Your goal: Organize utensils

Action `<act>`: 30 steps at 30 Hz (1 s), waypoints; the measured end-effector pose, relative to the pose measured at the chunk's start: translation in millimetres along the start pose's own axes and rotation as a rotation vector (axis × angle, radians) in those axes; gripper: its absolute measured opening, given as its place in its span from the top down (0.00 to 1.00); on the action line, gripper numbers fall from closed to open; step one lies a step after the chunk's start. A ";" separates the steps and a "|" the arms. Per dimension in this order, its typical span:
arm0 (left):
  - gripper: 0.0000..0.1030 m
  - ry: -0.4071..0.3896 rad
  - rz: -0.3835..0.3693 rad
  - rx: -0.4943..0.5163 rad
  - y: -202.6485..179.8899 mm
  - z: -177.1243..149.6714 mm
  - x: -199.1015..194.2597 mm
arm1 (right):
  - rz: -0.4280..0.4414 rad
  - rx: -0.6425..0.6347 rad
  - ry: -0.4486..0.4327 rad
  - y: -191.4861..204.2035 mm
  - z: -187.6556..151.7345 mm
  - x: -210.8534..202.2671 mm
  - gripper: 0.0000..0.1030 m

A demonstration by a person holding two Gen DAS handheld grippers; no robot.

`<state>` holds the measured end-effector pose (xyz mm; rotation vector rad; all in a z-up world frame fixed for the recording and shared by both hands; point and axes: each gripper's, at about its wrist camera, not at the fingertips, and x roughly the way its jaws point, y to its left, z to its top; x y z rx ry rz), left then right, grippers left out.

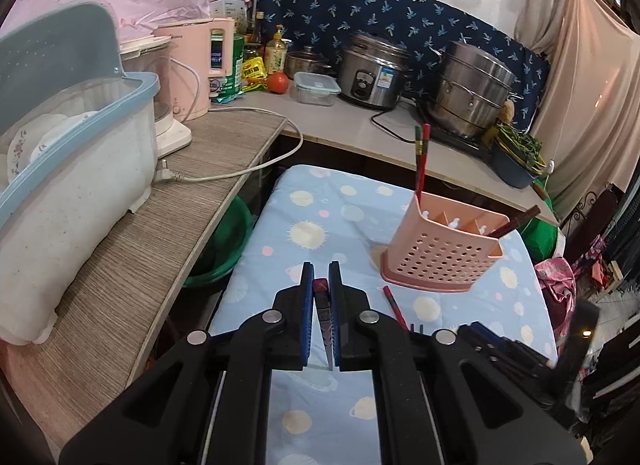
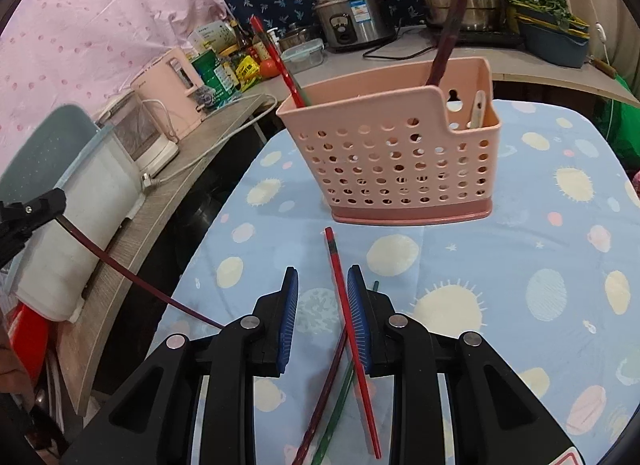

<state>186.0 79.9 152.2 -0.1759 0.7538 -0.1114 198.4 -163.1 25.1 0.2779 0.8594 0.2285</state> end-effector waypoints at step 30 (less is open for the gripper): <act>0.93 0.037 -0.003 -0.029 10.9 16.8 31.3 | -0.049 -0.063 -0.070 2.1 22.3 1.0 0.93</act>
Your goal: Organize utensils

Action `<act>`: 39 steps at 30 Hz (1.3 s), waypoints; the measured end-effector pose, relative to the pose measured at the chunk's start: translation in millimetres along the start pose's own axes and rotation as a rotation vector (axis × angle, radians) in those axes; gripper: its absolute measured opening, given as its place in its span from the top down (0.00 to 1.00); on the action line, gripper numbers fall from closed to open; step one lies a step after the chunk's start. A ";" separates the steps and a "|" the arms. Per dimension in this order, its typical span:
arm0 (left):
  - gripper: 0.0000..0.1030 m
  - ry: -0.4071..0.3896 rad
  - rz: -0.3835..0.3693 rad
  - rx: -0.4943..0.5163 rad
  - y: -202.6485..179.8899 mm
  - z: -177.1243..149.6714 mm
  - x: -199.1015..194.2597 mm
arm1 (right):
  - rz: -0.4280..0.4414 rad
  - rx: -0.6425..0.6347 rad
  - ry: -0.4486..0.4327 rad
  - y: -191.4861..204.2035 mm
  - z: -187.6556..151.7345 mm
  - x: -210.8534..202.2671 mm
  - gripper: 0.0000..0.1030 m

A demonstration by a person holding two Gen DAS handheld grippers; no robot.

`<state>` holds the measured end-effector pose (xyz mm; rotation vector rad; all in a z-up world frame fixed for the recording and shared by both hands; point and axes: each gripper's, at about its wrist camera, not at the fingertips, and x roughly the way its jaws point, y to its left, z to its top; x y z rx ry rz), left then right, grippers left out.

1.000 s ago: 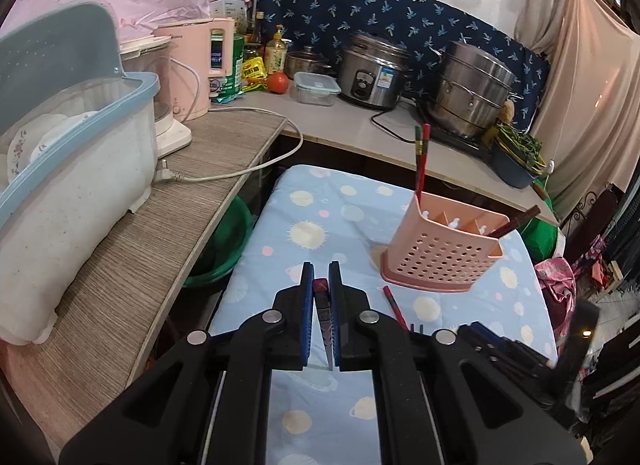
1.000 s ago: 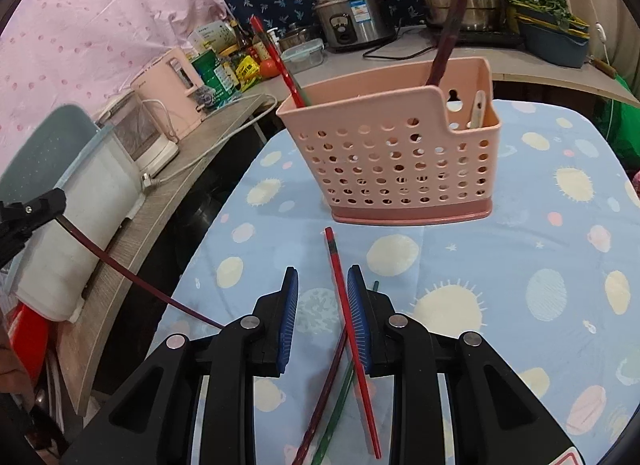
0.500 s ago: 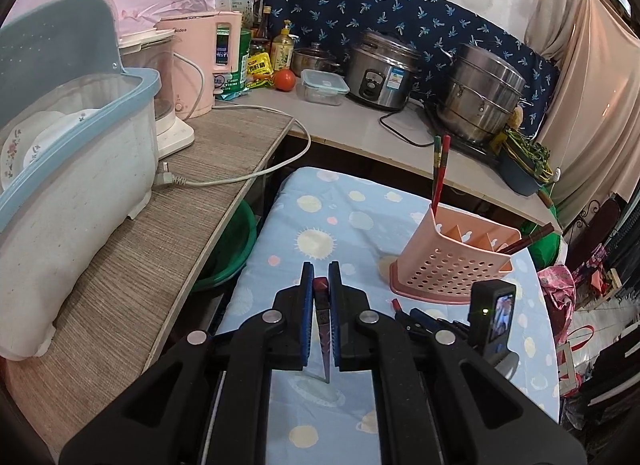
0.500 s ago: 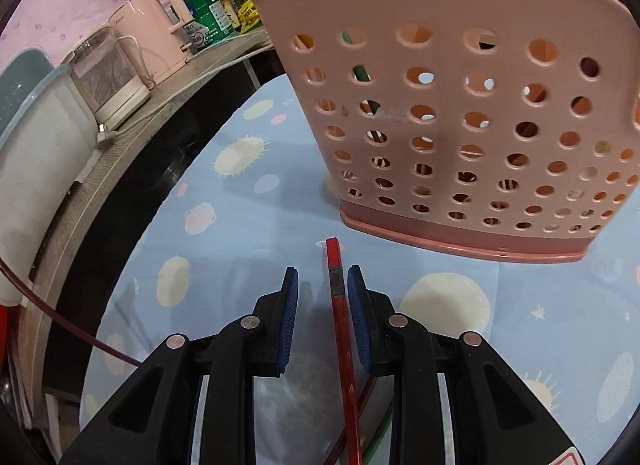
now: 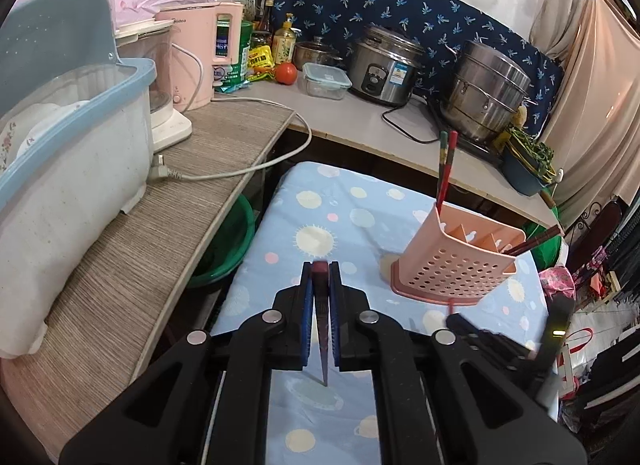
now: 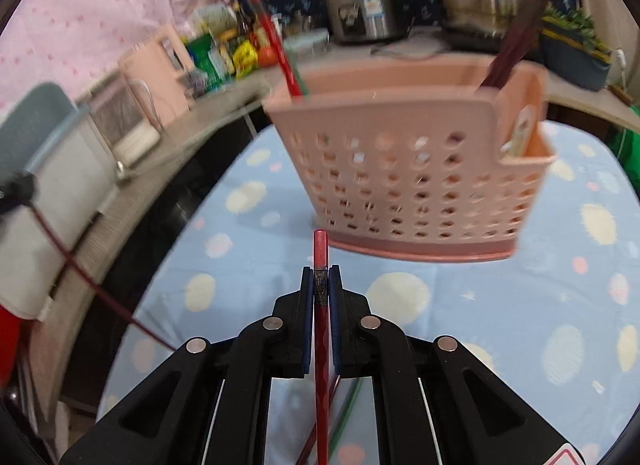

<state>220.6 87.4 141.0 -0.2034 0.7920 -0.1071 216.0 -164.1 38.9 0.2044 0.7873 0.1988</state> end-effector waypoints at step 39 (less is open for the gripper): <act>0.93 -0.247 -0.240 0.127 -126.4 106.0 -58.4 | -0.029 0.101 -0.573 -41.6 137.9 -201.0 0.93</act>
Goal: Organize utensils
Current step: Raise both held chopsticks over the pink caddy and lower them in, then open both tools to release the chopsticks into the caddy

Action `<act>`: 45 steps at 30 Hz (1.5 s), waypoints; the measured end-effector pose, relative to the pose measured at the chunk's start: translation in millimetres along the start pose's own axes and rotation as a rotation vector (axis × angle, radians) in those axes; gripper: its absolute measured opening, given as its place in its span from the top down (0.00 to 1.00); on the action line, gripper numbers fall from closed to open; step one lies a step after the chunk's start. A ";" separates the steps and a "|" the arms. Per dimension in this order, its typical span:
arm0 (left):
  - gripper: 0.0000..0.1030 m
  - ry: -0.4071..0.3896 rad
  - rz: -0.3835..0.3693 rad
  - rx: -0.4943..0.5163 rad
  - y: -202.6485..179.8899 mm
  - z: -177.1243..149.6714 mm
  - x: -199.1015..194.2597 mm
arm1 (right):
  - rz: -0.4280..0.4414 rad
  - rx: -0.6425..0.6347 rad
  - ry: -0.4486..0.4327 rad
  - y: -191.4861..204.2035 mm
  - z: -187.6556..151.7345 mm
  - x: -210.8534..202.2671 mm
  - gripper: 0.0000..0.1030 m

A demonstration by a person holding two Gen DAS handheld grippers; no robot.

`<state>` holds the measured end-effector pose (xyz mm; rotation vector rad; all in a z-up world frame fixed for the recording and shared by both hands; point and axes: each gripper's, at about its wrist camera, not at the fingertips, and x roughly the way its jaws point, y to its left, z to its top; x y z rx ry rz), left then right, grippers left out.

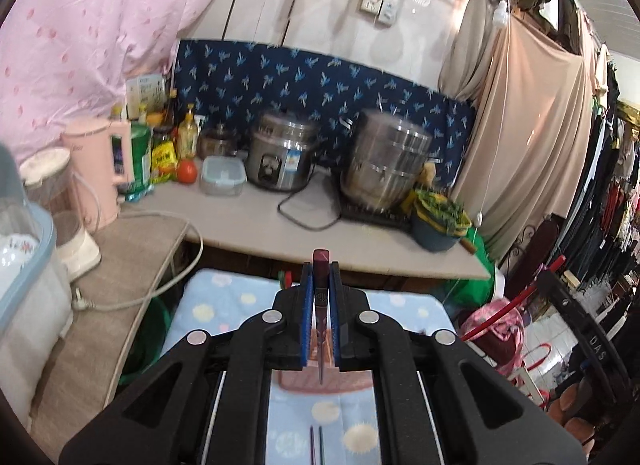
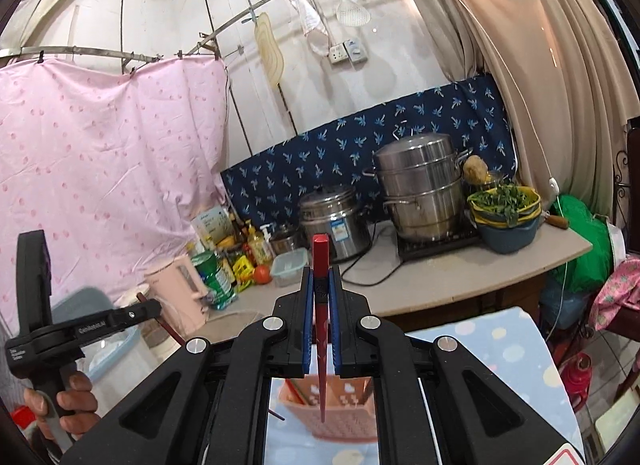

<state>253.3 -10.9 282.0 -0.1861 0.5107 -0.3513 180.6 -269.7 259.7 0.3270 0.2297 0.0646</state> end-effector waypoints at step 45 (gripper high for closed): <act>0.49 0.244 0.159 0.036 19.4 -147.2 39.6 | -0.083 0.024 0.378 -14.2 -163.0 -30.9 0.72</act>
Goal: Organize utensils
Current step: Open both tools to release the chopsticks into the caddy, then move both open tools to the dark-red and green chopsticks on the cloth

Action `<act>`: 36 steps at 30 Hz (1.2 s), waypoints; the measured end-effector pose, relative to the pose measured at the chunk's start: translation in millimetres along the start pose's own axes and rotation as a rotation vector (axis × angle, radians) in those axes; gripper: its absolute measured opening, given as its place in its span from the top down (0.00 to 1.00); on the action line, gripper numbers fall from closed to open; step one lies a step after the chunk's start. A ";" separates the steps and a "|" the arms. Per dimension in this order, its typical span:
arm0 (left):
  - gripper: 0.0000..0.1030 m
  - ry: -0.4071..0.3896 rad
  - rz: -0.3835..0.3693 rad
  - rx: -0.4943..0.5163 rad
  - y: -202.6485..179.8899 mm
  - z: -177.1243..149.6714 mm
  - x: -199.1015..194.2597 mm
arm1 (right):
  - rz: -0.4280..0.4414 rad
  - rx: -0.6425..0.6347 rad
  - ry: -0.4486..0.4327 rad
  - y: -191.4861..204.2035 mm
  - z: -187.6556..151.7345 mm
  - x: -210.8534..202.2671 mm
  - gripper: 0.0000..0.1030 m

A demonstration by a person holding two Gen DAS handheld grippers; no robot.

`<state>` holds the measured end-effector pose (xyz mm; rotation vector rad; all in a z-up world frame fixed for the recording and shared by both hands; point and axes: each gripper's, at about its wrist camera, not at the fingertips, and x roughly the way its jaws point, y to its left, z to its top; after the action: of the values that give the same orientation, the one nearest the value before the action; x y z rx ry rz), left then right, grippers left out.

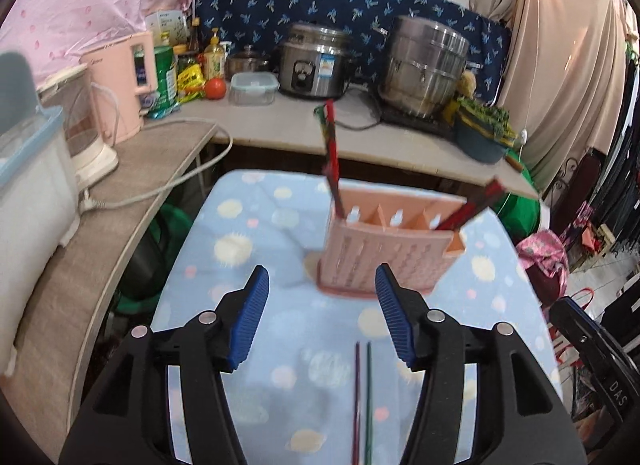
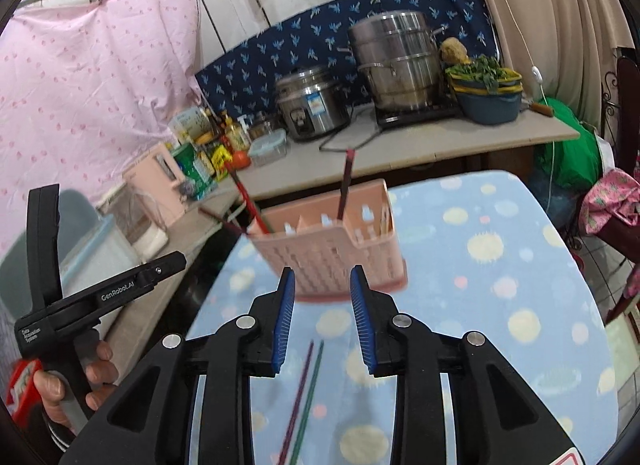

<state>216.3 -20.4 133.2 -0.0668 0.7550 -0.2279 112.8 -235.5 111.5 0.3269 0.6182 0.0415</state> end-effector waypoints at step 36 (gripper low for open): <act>0.37 0.270 0.156 0.066 36.4 -176.5 15.5 | 0.010 -0.177 0.377 49.1 -199.6 49.8 0.72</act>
<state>112.8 15.3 -10.7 0.0868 1.0159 -0.1134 41.5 -124.6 -53.8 0.1494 0.9802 0.1690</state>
